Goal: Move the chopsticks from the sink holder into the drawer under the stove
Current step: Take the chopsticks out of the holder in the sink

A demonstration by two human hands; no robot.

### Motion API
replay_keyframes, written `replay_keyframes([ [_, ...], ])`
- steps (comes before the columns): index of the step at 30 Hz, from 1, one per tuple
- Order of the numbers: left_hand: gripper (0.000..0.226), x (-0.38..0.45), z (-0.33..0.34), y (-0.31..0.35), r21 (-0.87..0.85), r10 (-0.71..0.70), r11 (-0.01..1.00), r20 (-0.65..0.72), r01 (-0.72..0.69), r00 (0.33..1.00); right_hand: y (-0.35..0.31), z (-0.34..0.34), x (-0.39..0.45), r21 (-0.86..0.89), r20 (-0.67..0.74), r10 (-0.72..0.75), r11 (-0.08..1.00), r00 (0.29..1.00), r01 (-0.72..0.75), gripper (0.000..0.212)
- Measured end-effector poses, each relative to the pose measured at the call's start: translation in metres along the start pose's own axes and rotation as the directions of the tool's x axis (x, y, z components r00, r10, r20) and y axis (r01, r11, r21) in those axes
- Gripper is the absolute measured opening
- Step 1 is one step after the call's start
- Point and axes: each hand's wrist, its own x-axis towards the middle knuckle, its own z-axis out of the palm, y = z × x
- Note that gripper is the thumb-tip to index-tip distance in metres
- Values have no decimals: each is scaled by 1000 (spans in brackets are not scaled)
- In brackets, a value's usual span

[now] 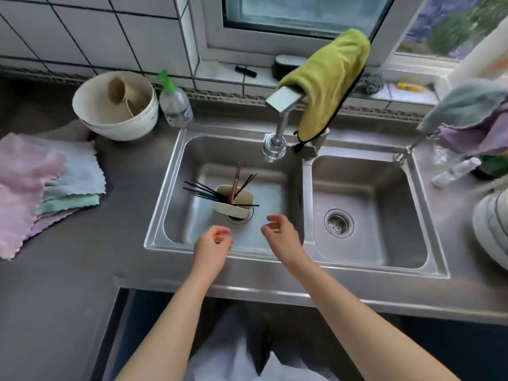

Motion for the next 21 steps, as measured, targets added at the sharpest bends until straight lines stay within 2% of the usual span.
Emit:
replay_keyframes([
  [5, 20, 68, -30, -7, 143, -64, 988, 59, 55, 996, -15, 28, 36, -58, 26, 111, 992, 993, -109, 52],
  [10, 53, 122, -48, -13, 211, -154, 968, 61, 138, 986, -11, 52, 71, -161, 110, 196, 971, 974, -177, 94],
  [13, 74, 146, -51, -17, 164, -197, 969, 67, 184, 978, -6, 61, 93, -227, 93, 227, 953, 969, -201, 105],
  [15, 81, 161, -50, -22, 125, -202, 973, 63, 193, 977, -4, 64, 109, -204, 99, 258, 951, 961, -234, 110],
  [18, 85, 180, -43, -30, 74, -205, 977, 62, 200, 977, 3, 64, 131, -37, 131, 282, 959, 950, -280, 117],
  [21, 77, 193, -34, -32, 31, -187, 982, 59, 186, 981, 7, 70, 149, -58, 138, 255, 967, 957, -249, 127],
])
